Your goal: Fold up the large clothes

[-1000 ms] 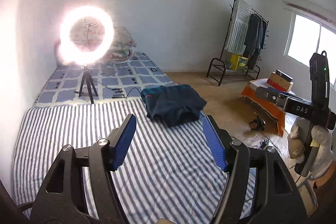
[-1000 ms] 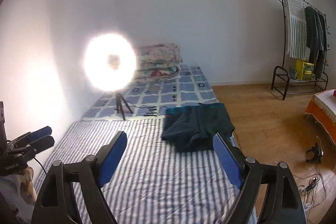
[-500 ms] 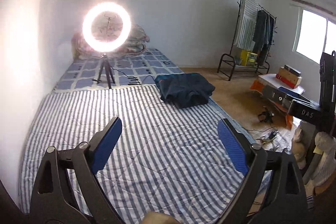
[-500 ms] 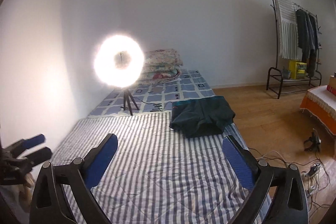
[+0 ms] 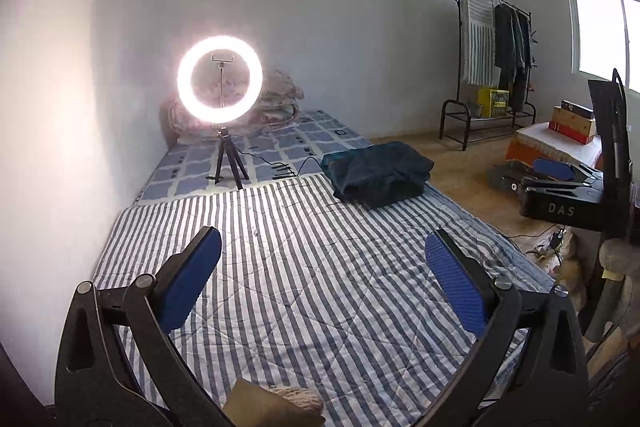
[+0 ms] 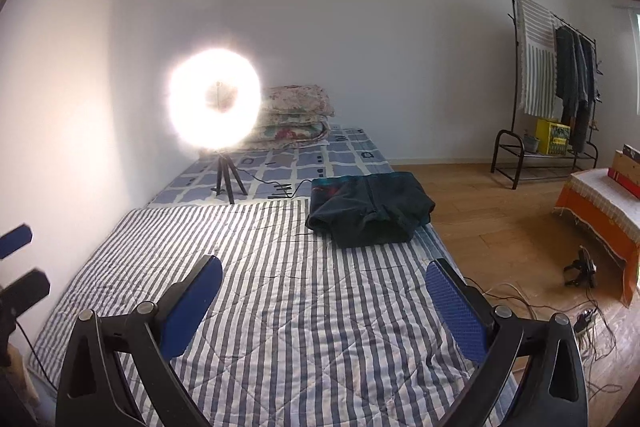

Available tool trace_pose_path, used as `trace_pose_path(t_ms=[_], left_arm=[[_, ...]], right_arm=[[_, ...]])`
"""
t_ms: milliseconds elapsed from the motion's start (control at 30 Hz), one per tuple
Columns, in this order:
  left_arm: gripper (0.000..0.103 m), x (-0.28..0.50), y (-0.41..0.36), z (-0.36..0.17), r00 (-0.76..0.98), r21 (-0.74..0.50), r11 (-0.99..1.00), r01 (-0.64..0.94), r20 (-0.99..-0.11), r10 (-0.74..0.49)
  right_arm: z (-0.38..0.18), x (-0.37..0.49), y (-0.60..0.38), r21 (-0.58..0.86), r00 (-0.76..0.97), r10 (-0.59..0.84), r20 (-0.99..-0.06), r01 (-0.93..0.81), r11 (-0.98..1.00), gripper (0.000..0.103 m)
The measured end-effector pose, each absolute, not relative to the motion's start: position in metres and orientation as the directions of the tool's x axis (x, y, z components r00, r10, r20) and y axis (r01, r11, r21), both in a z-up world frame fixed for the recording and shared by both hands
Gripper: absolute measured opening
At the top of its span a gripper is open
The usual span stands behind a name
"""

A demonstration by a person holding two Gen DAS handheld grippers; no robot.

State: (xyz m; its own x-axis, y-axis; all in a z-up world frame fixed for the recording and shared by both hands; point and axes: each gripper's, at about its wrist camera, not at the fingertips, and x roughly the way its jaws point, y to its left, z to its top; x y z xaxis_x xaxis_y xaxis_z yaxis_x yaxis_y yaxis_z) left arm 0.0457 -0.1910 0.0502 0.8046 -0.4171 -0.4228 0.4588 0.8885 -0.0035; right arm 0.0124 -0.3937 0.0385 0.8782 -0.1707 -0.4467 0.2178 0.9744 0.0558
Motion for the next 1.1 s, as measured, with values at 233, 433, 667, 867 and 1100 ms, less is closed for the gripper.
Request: trace_pose_path(t_ms=[233, 433, 667, 867, 1100], left_arm=[[0.103, 0.050, -0.195, 0.040, 0.797, 0.018, 0.891, 0.454, -0.456, -0.397], [0.103, 0.054, -0.197, 0.031, 0.789, 0.029, 0.892, 0.452, -0.480, -0.384], [0.103, 0.053, -0.198, 0.027, 0.786, 0.035, 0.894, 0.447, -0.492, -0.374], [0.103, 0.054, -0.199, 0.025, 0.784, 0.039, 0.891, 0.452, -0.494, -0.376], [0.103, 0.053, -0.200, 0.026, 0.786, 0.040, 0.893, 0.448, -0.494, -0.372]], right_arm=[[0.030, 0.017, -0.396, 0.056, 0.866, -0.189, -0.463, 0.241, 0.969, 0.103], [0.024, 0.020, -0.396, 0.049, 0.856, -0.195, -0.478, 0.247, 0.968, 0.103], [0.019, 0.020, -0.395, 0.043, 0.849, -0.201, -0.489, 0.253, 0.966, 0.103], [0.019, 0.019, -0.395, 0.059, 0.847, -0.196, -0.494, 0.257, 0.965, 0.103], [0.017, 0.020, -0.393, 0.042, 0.842, -0.192, -0.504, 0.247, 0.968, 0.103]])
